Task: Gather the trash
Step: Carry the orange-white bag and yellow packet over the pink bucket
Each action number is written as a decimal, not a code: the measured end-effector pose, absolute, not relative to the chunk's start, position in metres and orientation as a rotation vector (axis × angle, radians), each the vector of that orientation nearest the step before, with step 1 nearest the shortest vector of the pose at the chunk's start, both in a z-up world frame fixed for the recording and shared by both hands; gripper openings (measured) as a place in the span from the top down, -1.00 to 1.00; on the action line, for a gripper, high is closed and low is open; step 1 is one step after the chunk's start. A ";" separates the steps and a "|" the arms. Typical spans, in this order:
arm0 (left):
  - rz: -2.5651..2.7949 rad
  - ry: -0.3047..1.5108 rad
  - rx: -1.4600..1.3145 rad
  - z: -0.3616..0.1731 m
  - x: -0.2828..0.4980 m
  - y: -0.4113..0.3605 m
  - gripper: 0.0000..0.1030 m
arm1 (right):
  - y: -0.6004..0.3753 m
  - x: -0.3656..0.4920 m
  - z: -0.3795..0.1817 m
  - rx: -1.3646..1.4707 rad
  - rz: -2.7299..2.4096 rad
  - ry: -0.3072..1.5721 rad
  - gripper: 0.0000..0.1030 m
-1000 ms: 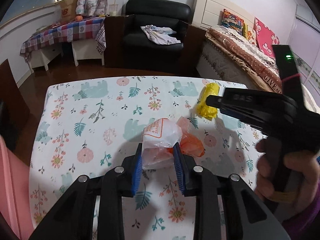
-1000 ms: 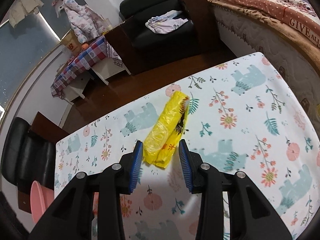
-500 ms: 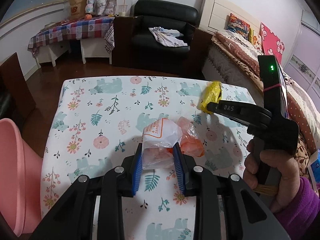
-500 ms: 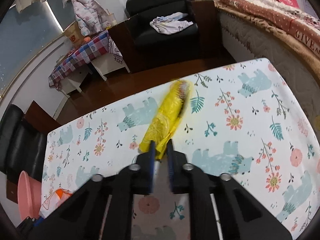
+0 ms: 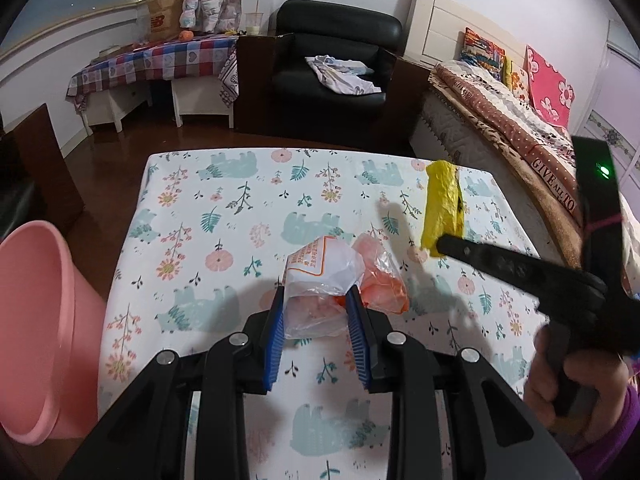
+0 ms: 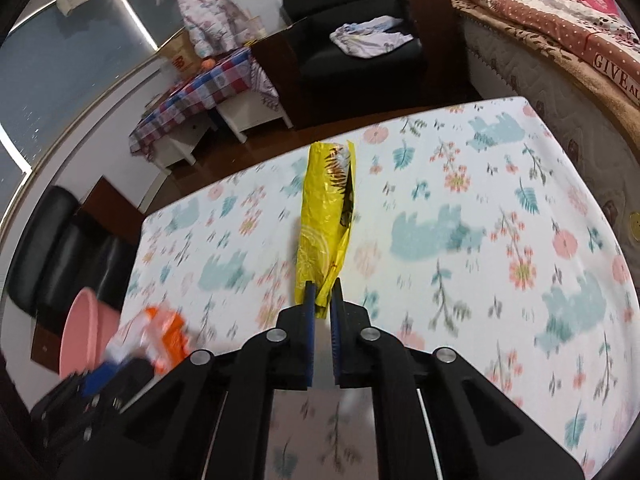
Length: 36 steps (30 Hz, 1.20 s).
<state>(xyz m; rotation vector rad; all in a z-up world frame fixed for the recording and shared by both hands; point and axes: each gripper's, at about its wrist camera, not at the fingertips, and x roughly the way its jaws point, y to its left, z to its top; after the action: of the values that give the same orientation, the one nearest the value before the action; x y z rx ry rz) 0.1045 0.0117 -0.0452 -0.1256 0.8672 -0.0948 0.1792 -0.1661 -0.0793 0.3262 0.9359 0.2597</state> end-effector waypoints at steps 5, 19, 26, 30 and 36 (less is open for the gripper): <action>-0.066 0.886 -0.121 -0.045 0.091 0.012 0.45 | -0.154 0.151 -0.076 0.292 0.312 0.959 0.86; 0.011 0.875 -0.125 -0.035 0.049 0.027 0.45 | -0.126 0.088 -0.055 0.219 0.410 0.939 0.86; 0.048 0.856 -0.134 -0.030 0.031 0.039 0.45 | -0.112 0.074 -0.047 0.192 0.439 0.927 0.86; 0.073 0.844 -0.133 -0.028 0.025 0.045 0.45 | -0.101 0.067 -0.043 0.172 0.458 0.919 0.86; 0.116 0.822 -0.136 -0.023 0.014 0.057 0.45 | -0.088 0.062 -0.039 0.146 0.482 0.914 0.86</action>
<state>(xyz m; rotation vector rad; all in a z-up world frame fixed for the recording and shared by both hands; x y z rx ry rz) 0.0141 0.0570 -0.0233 -0.1361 0.8221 0.1159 0.0615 -0.0876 -0.0392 0.1465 0.9142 0.4824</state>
